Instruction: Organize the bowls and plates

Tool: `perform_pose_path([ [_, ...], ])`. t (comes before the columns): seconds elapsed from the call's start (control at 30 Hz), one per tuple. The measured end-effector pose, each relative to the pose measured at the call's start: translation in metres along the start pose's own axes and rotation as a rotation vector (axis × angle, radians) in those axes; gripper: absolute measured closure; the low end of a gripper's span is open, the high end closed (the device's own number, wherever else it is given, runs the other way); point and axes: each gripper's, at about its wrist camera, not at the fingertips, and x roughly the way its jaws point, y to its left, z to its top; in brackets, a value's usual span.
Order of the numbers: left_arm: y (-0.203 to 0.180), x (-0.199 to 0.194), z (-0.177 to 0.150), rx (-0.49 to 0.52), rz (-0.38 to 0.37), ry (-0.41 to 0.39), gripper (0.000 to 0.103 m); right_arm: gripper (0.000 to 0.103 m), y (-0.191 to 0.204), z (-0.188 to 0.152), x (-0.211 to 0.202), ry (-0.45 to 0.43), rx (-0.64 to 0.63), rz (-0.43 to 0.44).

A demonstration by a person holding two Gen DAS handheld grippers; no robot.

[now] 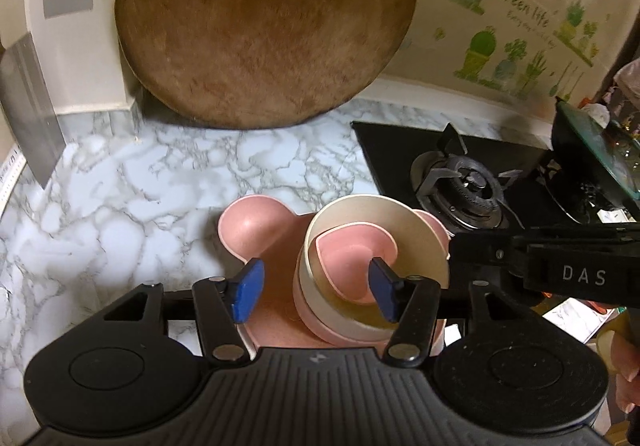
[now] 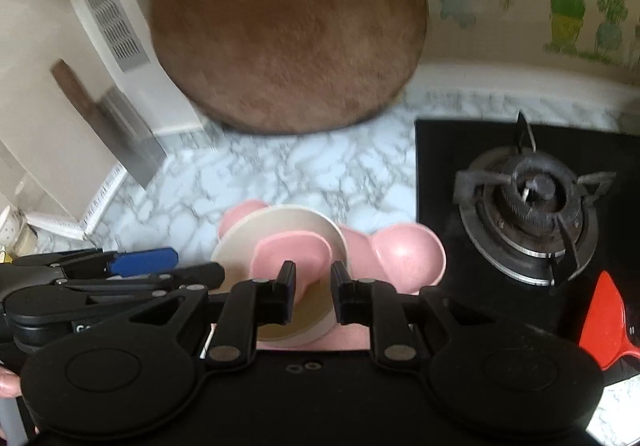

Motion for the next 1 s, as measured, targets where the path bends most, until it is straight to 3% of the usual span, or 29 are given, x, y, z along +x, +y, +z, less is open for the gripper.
perform_pose_path([
  [0.27,0.001,-0.029,-0.018,0.042,0.013,-0.066,0.038,0.082,0.015,-0.021,-0.022,-0.121,-0.002,0.059],
  [0.37,0.006,-0.037,-0.024,0.038,0.014,-0.081,0.034,0.072,0.022,-0.029,-0.028,-0.160,-0.018,0.058],
  [0.43,0.010,-0.042,-0.028,0.028,0.013,-0.087,0.029,0.046,0.025,-0.034,-0.032,-0.176,-0.014,0.077],
  [0.47,0.012,-0.044,-0.031,0.022,0.012,-0.093,0.028,0.016,0.027,-0.036,-0.033,-0.183,-0.017,0.084],
  [0.5,0.014,-0.046,-0.032,0.019,0.014,-0.097,0.027,0.000,0.030,-0.037,-0.034,-0.190,-0.026,0.084],
  [0.57,0.017,-0.051,-0.037,0.023,0.023,-0.105,0.027,0.004,0.037,-0.043,-0.038,-0.207,-0.052,0.067],
  [0.9,0.032,-0.074,-0.054,0.005,0.033,-0.163,0.021,0.001,0.062,-0.059,-0.054,-0.274,-0.137,0.035],
  [0.97,0.035,-0.079,-0.057,0.002,0.046,-0.181,0.014,0.001,0.064,-0.061,-0.056,-0.290,-0.146,0.036],
  [1.0,0.035,-0.081,-0.059,0.003,0.054,-0.189,0.002,0.000,0.066,-0.063,-0.058,-0.307,-0.151,0.034],
])
